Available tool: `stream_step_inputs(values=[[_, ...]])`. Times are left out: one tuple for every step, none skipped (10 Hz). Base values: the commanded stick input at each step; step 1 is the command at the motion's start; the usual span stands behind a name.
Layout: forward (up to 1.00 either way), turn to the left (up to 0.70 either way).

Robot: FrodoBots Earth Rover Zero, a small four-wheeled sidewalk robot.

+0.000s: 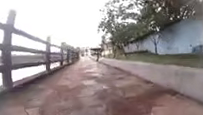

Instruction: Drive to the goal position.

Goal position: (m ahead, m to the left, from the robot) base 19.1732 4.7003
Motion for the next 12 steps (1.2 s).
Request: stream_step_inputs(values=[[1.00,0.11],[1.00,0.11],[1.00,0.11],[1.00,0.11],[1.00,0.11],[1.00,0.11],[1.00,0.11],[1.00,0.11],[1.00,-0.22],[1.00,0.06],[1.00,0.11],[1.00,0.11]])
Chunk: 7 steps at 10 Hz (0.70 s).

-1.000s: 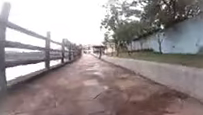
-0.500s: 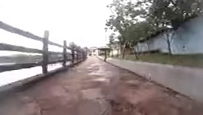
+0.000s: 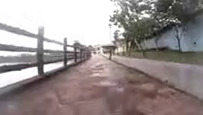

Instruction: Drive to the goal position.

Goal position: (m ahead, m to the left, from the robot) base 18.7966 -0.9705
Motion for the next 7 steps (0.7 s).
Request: stream_step_inputs(values=[[1.00,0.11],[1.00,0.11],[1.00,0.11],[1.00,0.11],[1.00,0.11],[1.00,0.11],[1.00,0.11]])
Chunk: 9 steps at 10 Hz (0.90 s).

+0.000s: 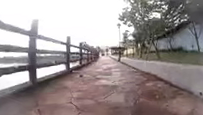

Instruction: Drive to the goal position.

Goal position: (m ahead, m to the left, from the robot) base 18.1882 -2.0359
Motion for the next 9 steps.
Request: stream_step_inputs(values=[[1.00,0.11],[1.00,0.11],[1.00,0.10],[1.00,0.08],[1.00,-0.23],[1.00,-0.29],[1.00,-0.29],[1.00,-0.29],[1.00,-0.29]])
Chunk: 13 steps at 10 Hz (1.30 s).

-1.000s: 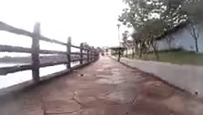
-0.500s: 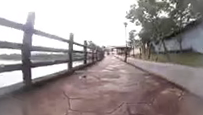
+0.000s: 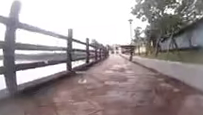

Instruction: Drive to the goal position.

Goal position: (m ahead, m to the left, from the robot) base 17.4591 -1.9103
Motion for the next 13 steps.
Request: stream_step_inputs(values=[[1.00,-0.29],[1.00,-0.29],[1.00,-0.29],[1.00,-0.29],[1.00,-0.29],[1.00,-0.29],[1.00,-0.29],[1.00,0.11],[1.00,0.11],[1.00,0.11],[1.00,0.11],[1.00,0.11],[1.00,0.11]])
